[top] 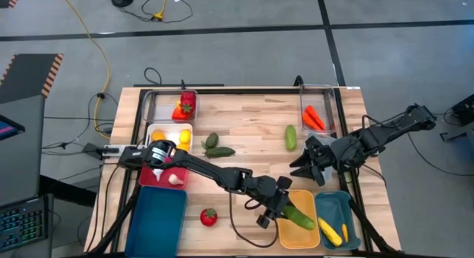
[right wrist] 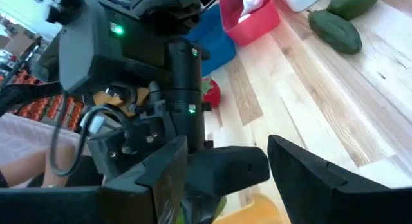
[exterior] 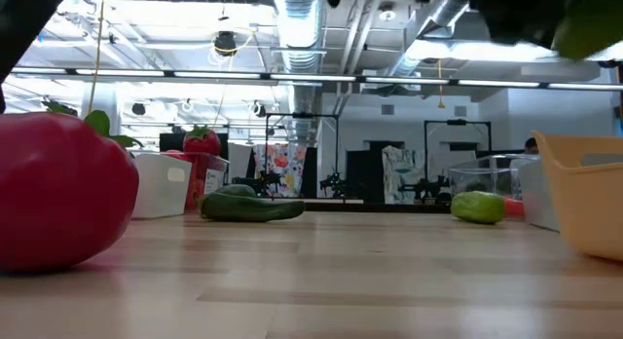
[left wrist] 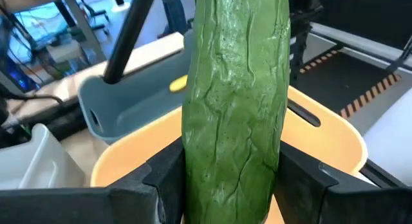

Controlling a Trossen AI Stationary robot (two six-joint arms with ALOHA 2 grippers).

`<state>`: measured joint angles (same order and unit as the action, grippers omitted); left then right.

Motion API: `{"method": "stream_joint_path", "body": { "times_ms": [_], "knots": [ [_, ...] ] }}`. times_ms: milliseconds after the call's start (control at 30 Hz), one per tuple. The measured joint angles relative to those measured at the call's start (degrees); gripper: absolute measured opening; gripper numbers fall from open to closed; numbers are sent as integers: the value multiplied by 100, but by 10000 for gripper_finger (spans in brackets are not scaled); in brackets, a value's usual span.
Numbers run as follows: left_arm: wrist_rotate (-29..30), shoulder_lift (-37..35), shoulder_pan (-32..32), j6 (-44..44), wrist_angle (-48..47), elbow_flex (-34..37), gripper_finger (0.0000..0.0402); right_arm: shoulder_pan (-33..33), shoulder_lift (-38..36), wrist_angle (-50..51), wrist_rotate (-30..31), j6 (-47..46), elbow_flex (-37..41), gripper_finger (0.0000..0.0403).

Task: Sort produce into baskets
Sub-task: Put the bottom green cucumber into the yellow bin, then put the green cucumber into the yellow bin

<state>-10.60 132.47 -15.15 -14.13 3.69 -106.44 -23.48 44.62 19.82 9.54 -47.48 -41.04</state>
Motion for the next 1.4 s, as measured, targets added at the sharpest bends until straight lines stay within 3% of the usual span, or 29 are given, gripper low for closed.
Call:
{"method": "stream_joint_path", "body": {
  "times_ms": [300, 633, 733, 967, 1300, 1400],
  "knots": [
    [648, 255, -23, -31, 17, 3, 189, 166, -13, 12, -20, 7, 0, 244],
    [709, 250, -23, -74, -125, 3, 287, 446, -13, 16, -39, 237, 0, 244],
    [715, 129, -13, -247, -429, 3, 300, 567, -13, 17, -42, 297, 0, 244],
    [1274, -747, 181, -580, -1883, -1, 302, 930, -13, 17, -44, 312, 0, 244],
    [1077, -2282, 1028, -180, -4444, 3, 302, 1531, 50, -352, -44, 1580, 4, 244],
    [1102, -2762, 1202, -95, -4681, 292, 302, 1717, 132, -469, -42, 1740, 4, 244]
  ]
}}
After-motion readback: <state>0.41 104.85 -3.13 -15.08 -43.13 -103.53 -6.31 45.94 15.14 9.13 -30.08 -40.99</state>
